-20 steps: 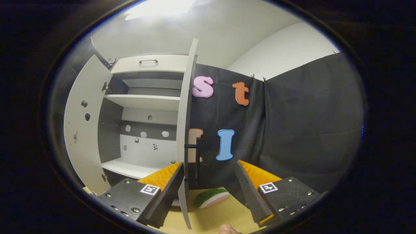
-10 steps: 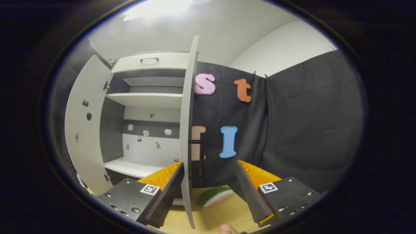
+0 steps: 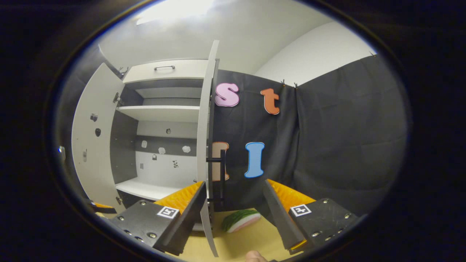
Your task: Grasp the bottle in the cabinet with the left hand and place it on the coaster, then close the right door with the right hand and the left door with the left hand.
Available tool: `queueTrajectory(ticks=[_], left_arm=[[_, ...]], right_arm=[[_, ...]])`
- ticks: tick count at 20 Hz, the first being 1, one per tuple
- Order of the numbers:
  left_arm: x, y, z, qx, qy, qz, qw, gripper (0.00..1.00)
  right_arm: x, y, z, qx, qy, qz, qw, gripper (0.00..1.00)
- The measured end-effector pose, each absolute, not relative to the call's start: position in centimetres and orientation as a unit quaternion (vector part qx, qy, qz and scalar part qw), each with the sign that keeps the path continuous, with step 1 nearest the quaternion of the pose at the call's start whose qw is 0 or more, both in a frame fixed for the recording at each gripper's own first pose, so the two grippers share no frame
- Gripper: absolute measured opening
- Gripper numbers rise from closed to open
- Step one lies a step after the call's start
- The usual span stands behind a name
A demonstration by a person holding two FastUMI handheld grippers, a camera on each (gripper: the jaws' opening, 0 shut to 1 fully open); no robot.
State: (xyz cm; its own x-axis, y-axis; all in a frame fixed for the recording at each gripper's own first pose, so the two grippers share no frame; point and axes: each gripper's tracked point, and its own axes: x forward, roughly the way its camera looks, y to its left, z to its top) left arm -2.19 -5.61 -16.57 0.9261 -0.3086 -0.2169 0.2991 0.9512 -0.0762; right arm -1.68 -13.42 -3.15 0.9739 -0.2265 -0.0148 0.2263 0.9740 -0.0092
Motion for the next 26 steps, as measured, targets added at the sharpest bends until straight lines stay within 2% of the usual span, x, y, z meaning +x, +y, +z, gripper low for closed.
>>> queueTrajectory(ticks=[1, 2, 3, 8, 9, 14, 20, 26], left_arm=[[-1.9, -5.2, -15.1, -0.025, 0.102, -0.146, 0.984, 0.98], [-1.6, -4.7, -13.8, -0.029, 0.089, -0.135, 0.986, 0.98], [-1.3, -4.0, -12.7, -0.031, 0.079, -0.124, 0.989, 0.98], [-0.9, 0.2, -8.5, -0.032, 0.046, -0.059, 0.997, 0.98], [-0.9, 1.1, -7.9, -0.036, 0.042, -0.046, 0.997, 0.98], [-1.8, 4.9, -7.8, -0.043, 0.043, 0.008, 0.998, 0.96], [-2.4, 7.2, -9.3, -0.059, 0.065, 0.038, 0.995, 0.96], [-2.4, 7.4, -8.7, -0.051, 0.062, 0.038, 0.996, 0.96]], right_arm=[[-1.6, -13.4, -3.1, -0.004, 0.008, -0.114, 0.993, 0.95], [-1.6, -13.6, -3.2, -0.004, 0.008, -0.114, 0.993, 0.93], [-1.5, -13.6, -3.1, -0.004, 0.007, -0.115, 0.993, 0.95], [0.1, -14.4, -3.2, -0.008, 0.007, -0.125, 0.992, 0.93], [0.2, -14.6, -3.4, -0.006, 0.009, -0.129, 0.992, 0.96], [1.5, -14.3, -4.1, 0.011, 0.021, -0.118, 0.993, 0.93], [1.9, -13.7, -3.8, -0.001, 0.016, -0.102, 0.995, 0.95], [2.2, -12.3, -3.6, -0.009, 0.017, -0.086, 0.996, 0.92]])
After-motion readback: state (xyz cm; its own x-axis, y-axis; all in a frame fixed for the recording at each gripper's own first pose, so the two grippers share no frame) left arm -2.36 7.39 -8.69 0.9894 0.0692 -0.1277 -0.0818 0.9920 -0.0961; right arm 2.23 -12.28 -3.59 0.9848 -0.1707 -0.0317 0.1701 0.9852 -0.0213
